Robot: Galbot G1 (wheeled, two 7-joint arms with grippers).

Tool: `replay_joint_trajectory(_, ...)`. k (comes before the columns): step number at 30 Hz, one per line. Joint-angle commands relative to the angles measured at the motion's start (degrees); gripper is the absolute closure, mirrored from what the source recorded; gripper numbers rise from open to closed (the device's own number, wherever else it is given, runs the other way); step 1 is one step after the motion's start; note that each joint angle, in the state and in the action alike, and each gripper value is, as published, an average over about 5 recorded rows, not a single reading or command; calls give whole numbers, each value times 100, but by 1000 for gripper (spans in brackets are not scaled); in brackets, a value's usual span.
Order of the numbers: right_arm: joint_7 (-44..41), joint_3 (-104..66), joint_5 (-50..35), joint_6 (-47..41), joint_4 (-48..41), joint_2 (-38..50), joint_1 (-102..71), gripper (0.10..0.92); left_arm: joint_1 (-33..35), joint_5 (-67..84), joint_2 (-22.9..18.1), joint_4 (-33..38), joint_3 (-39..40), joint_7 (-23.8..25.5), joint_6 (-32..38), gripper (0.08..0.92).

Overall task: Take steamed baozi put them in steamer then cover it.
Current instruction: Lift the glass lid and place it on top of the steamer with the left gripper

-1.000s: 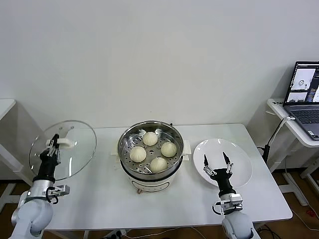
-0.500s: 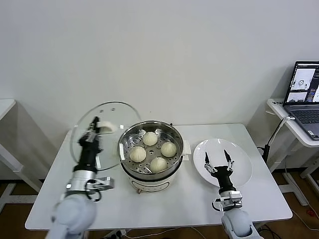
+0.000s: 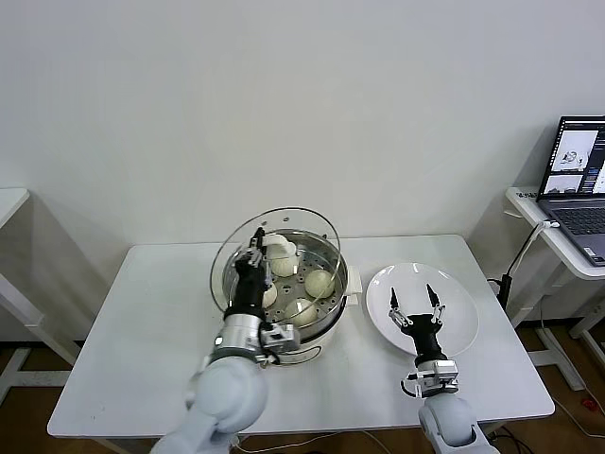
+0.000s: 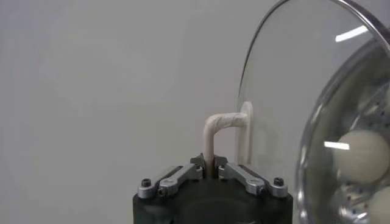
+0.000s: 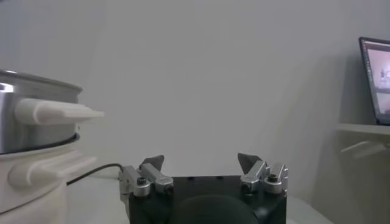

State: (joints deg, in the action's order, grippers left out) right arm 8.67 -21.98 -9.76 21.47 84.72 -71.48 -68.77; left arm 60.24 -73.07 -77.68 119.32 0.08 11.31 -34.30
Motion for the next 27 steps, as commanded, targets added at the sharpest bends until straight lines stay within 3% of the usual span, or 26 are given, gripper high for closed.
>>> replay_joint_trajectory(1,9,-5,25,-4,-51,-19,24,203,-469,-942,-475,-751,616,429,-260,809)
replay_joint_trajectory(15,6,-9,33,-7,-55,-14,24,203,-419,-1811,-852,-1209,380,696,-13,809)
replay_joint_trajectory(27,-2,-9,39,-2,-82,-19,40,203,-413,-1975,-922,-1494,296,654,94,809)
